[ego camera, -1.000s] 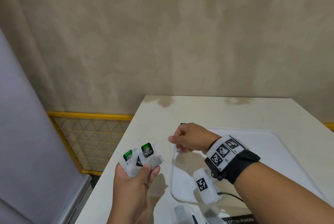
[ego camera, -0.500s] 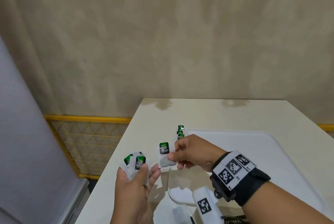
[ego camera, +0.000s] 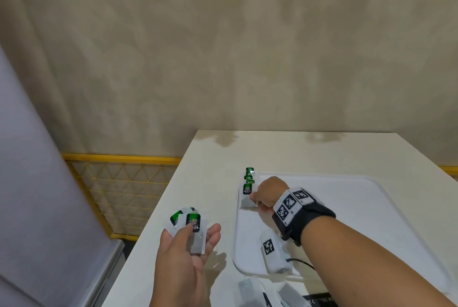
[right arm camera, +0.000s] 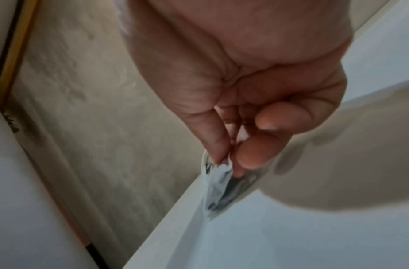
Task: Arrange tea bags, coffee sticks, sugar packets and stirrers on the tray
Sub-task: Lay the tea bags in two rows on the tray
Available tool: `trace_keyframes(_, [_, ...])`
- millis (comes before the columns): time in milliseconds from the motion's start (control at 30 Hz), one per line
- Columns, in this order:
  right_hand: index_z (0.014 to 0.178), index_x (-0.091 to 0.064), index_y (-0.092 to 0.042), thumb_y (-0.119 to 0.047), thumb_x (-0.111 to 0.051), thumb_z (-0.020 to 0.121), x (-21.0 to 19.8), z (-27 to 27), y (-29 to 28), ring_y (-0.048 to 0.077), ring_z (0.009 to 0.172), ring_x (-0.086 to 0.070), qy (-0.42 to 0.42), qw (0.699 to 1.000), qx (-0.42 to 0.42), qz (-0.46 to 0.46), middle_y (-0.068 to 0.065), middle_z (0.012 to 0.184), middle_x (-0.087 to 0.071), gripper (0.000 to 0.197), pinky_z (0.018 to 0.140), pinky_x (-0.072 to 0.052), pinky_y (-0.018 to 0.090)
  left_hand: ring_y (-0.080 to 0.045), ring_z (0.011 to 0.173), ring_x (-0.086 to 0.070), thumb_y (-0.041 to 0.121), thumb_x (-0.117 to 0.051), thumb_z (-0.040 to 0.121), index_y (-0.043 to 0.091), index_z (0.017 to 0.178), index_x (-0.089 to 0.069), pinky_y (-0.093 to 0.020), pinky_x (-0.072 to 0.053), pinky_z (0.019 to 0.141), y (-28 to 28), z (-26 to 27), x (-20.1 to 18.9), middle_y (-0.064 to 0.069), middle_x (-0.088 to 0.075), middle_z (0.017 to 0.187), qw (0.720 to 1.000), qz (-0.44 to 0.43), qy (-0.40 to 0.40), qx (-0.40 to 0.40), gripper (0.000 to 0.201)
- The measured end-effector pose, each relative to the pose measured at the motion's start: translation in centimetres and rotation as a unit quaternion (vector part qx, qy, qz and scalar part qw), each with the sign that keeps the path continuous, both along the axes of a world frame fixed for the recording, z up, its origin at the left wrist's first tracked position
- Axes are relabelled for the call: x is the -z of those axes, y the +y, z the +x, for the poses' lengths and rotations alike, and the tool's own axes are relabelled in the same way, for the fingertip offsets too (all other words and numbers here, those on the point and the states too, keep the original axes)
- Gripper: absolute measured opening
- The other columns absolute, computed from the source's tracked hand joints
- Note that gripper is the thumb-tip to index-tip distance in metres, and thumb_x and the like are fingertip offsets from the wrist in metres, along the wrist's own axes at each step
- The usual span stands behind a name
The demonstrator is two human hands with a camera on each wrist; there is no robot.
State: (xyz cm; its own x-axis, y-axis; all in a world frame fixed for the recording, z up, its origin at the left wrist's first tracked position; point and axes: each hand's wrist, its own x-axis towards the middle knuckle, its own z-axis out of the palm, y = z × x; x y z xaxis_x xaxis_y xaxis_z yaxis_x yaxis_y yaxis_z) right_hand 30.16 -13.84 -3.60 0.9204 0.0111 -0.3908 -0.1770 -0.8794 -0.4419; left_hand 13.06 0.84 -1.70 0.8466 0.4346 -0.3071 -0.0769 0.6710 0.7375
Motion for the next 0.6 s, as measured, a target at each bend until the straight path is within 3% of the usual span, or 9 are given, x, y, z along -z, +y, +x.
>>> trace_keyframes(100, [0.059,-0.046,-0.017,-0.029,-0.059,0.087,0.8,0.6,0.3,0.013,0.051,-0.047,0.009,1.000,0.011,-0.004,-0.003,0.046,-0.052,0.034,0.046,-0.035,0.021,-0.036,0.060,-0.071,0.001,-0.041,0.097,0.006,0.134,-0.041,-0.041,-0.059,0.059,0.3,0.0,-0.1,-0.029,-0.059,0.111,1.000,0.000,0.006,-0.007,0.038])
trace_keyframes(200, [0.054,-0.042,-0.016,-0.031,-0.059,0.087,0.9,0.5,0.5,0.014,0.048,-0.045,0.002,0.999,0.008,-0.034,-0.006,0.025,-0.041,0.040,0.046,-0.033,0.023,-0.037,0.062,-0.071,0.001,-0.041,0.097,0.008,0.130,-0.042,-0.042,-0.059,0.061,0.5,-0.1,-0.1,-0.027,-0.060,0.106,1.000,-0.002,0.006,-0.007,0.034])
trace_keyframes(233, [0.054,-0.043,-0.015,-0.032,-0.059,0.086,0.9,0.4,0.5,0.014,0.048,-0.046,0.005,0.999,0.011,-0.035,-0.006,0.025,-0.042,0.039,0.047,-0.035,0.023,-0.037,0.063,-0.071,0.001,-0.041,0.097,0.009,0.128,-0.043,-0.043,-0.058,0.062,0.6,-0.2,-0.1,-0.026,-0.060,0.105,1.000,-0.001,0.006,-0.006,0.032])
trace_keyframes(367, [0.056,-0.046,-0.015,-0.028,-0.062,0.083,0.9,0.6,0.3,0.014,0.051,-0.049,0.005,1.000,0.015,-0.024,0.000,0.055,-0.054,0.034,0.049,-0.037,0.023,-0.045,0.081,-0.066,0.002,-0.041,0.098,0.011,0.125,-0.042,-0.045,-0.056,0.064,0.4,-0.3,-0.3,-0.024,-0.060,0.104,1.000,0.000,0.009,0.003,0.029])
trace_keyframes(500, [0.060,-0.047,-0.017,-0.022,-0.063,0.082,0.5,0.0,-0.1,0.019,0.064,-0.056,-0.015,0.999,-0.023,-0.022,0.001,0.067,-0.058,0.028,0.059,-0.044,0.022,-0.046,0.083,-0.064,0.006,-0.042,0.098,0.003,0.123,-0.044,-0.046,-0.055,0.064,0.0,-0.1,-0.1,-0.024,-0.061,0.098,1.000,-0.003,0.010,0.027,0.024])
trace_keyframes(600, [0.067,-0.047,-0.013,-0.016,-0.066,0.080,-0.8,-0.8,-0.6,0.020,0.064,-0.055,-0.024,0.999,-0.041,0.024,0.002,0.066,-0.055,0.023,0.051,-0.040,0.020,-0.048,0.086,-0.063,0.008,-0.038,0.101,-0.006,0.113,-0.049,-0.045,-0.056,0.066,-0.1,0.1,-0.1,-0.029,-0.059,0.103,0.998,-0.009,0.024,0.057,0.022])
